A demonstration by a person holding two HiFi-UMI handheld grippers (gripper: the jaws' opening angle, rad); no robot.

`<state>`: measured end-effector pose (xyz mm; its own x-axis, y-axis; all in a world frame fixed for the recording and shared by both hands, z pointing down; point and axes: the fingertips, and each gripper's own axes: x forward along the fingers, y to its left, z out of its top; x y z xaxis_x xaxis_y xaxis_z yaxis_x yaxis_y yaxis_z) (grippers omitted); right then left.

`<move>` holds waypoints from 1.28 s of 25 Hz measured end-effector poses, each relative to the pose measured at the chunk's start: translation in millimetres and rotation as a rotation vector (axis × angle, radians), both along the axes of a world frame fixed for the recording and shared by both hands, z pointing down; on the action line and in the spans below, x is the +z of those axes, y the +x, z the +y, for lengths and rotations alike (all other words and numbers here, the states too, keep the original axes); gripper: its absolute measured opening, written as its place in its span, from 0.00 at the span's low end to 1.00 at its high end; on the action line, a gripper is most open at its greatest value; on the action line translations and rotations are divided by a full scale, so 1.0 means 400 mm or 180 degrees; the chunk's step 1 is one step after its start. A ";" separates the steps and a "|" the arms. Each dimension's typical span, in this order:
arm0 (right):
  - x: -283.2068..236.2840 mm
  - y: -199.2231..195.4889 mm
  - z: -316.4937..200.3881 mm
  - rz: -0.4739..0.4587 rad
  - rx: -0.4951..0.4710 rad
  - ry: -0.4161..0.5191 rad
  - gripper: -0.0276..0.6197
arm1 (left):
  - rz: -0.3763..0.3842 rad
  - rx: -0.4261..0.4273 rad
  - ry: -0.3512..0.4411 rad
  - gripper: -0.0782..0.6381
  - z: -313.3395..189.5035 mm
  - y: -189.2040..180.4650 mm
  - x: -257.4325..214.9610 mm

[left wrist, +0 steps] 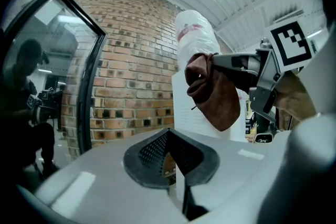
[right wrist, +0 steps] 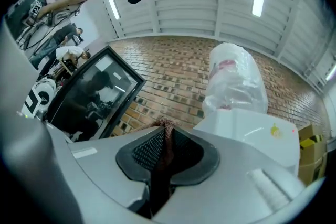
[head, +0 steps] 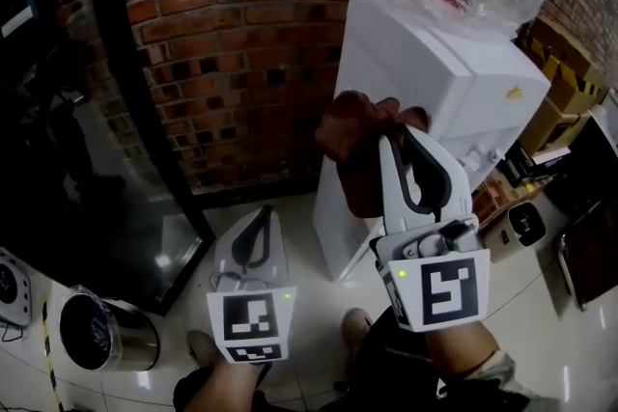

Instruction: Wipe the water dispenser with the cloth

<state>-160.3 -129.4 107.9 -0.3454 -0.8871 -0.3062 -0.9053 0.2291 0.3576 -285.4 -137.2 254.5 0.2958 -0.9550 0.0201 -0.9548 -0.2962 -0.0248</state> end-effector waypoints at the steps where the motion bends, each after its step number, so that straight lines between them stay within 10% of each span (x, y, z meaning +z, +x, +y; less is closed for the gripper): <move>1: -0.021 0.013 0.006 0.0037 -0.0013 0.0059 0.14 | 0.0010 0.0006 0.0021 0.11 0.002 0.022 -0.009; 32: -0.233 0.340 -0.055 0.0376 -0.0217 0.0378 0.14 | -0.0471 0.0129 0.0343 0.11 0.084 0.531 -0.292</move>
